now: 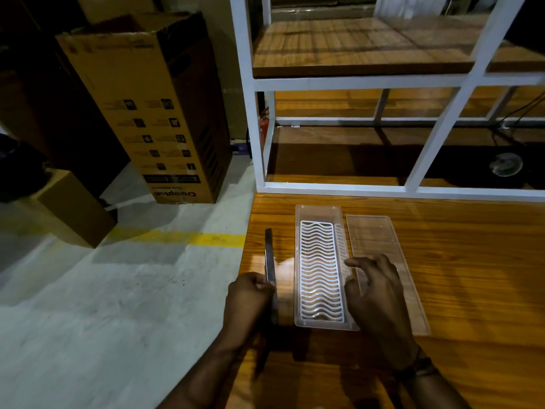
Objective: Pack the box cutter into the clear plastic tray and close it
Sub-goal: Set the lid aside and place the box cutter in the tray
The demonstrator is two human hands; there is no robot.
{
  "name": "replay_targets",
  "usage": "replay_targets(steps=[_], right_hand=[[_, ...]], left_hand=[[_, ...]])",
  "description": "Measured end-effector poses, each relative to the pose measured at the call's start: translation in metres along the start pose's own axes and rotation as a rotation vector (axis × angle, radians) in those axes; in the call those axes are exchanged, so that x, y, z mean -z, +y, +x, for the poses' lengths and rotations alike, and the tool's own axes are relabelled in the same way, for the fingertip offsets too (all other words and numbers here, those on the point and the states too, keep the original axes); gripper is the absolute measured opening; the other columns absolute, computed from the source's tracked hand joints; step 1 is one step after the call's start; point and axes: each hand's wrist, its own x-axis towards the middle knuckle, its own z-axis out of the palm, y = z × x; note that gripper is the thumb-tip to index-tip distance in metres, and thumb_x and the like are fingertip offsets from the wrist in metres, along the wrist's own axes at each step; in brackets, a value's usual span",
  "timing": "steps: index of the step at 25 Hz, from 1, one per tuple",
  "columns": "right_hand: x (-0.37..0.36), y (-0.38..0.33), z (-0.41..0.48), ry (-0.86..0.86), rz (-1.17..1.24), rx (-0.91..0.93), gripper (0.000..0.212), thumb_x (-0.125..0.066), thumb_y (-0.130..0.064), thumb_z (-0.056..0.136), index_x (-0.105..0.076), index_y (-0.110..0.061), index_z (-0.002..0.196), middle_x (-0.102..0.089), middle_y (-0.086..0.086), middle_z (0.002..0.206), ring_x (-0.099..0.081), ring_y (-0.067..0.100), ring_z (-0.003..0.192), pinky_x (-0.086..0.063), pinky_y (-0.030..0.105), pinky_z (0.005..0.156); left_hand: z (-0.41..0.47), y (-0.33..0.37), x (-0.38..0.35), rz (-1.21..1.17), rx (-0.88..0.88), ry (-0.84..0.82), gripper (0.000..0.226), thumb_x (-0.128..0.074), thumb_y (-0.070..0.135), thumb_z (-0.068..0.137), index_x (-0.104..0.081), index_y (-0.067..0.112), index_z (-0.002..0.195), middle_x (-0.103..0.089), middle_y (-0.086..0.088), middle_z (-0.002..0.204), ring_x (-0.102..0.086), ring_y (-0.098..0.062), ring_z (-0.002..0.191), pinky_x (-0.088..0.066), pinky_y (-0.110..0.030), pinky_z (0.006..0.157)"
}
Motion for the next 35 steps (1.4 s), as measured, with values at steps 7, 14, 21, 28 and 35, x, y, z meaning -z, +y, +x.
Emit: replay_targets(steps=[7,14,21,28,35], right_hand=[[-0.011,-0.026,0.002,0.047,0.099,0.245,0.025,-0.063,-0.005,0.083,-0.071,-0.012,0.105,-0.066,0.001,0.108,-0.062,0.014,0.1,-0.05,0.024,0.089],[-0.034,-0.07,0.029,-0.404,0.849,-0.43,0.017,-0.065,-0.02,0.095,-0.075,-0.008,0.089,-0.074,0.008,0.086,-0.07,0.02,0.073,-0.049,0.026,0.056],[-0.028,-0.079,0.034,-0.58,1.121,-0.58,0.02,-0.068,-0.027,0.093,-0.076,-0.008,0.093,-0.066,0.007,0.07,-0.059,0.015,0.054,-0.045,0.027,0.052],[-0.019,-0.072,0.035,-0.329,0.993,-0.486,0.015,-0.078,-0.022,0.083,-0.075,-0.008,0.084,-0.069,0.011,0.076,-0.062,0.027,0.071,-0.049,0.031,0.06],[-0.016,-0.065,0.034,-0.271,0.936,-0.426,0.015,-0.081,-0.024,0.082,-0.077,-0.01,0.086,-0.076,0.007,0.081,-0.068,0.02,0.075,-0.05,0.032,0.07]], left_hand=[[-0.002,0.009,0.017,-0.982,0.38,-0.414,0.025,-0.057,0.009,0.095,-0.069,-0.001,0.115,-0.065,-0.022,0.104,-0.066,-0.027,0.076,-0.057,-0.033,0.063],[-0.021,0.035,0.024,-1.358,0.504,-0.734,0.025,-0.054,0.008,0.087,-0.073,-0.003,0.098,-0.066,-0.011,0.081,-0.068,-0.018,0.059,-0.06,-0.025,0.055],[-0.031,0.041,0.023,-1.325,0.505,-0.844,0.026,-0.056,0.01,0.087,-0.076,0.004,0.103,-0.066,-0.005,0.084,-0.065,-0.014,0.065,-0.056,-0.024,0.058],[-0.044,0.039,0.026,-0.778,0.146,-0.696,0.037,-0.051,0.029,0.098,-0.073,0.009,0.12,-0.074,-0.017,0.108,-0.07,-0.03,0.095,-0.054,-0.042,0.09],[-0.058,0.044,0.031,-0.406,-0.217,-0.591,0.052,-0.072,0.005,0.09,-0.063,0.033,0.133,-0.076,-0.002,0.116,-0.074,-0.022,0.105,-0.062,-0.033,0.082]])
